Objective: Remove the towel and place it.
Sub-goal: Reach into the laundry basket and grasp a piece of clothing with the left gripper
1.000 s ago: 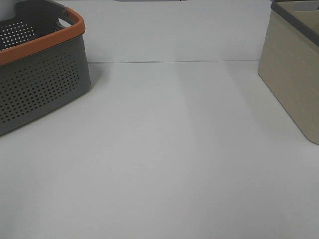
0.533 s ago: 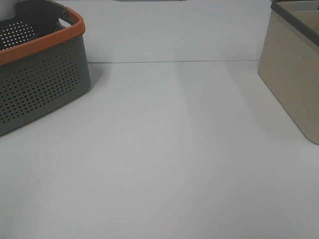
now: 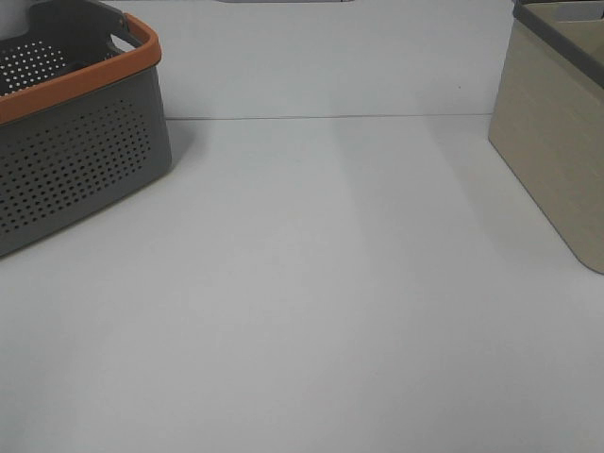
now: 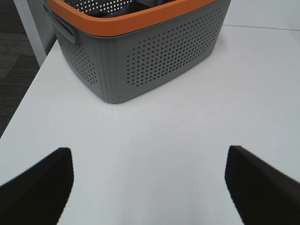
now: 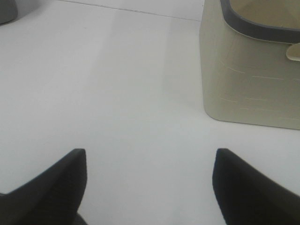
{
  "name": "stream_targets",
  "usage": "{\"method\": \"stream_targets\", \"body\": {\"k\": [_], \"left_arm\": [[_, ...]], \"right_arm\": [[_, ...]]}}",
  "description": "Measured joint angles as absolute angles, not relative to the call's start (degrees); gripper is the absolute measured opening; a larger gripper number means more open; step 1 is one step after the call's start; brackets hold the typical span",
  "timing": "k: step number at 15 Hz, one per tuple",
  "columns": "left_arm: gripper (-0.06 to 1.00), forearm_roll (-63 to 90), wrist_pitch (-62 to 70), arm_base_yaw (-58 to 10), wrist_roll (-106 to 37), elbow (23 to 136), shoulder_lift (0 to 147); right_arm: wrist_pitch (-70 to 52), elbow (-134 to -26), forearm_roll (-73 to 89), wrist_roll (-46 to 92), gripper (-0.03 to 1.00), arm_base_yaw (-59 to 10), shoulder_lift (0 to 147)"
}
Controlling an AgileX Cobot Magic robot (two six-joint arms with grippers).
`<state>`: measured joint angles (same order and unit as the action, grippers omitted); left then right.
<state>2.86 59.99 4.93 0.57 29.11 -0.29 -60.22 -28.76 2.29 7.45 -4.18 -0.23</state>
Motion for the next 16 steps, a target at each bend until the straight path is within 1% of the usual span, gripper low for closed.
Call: {"method": "stream_targets", "body": {"k": [16], "left_arm": [[0.81, 2.4, 60.0, 4.9, 1.9, 29.1, -0.3]], "right_arm": [[-60.2, -28.8, 2.3, 7.4, 0.74, -4.2, -0.2]]}}
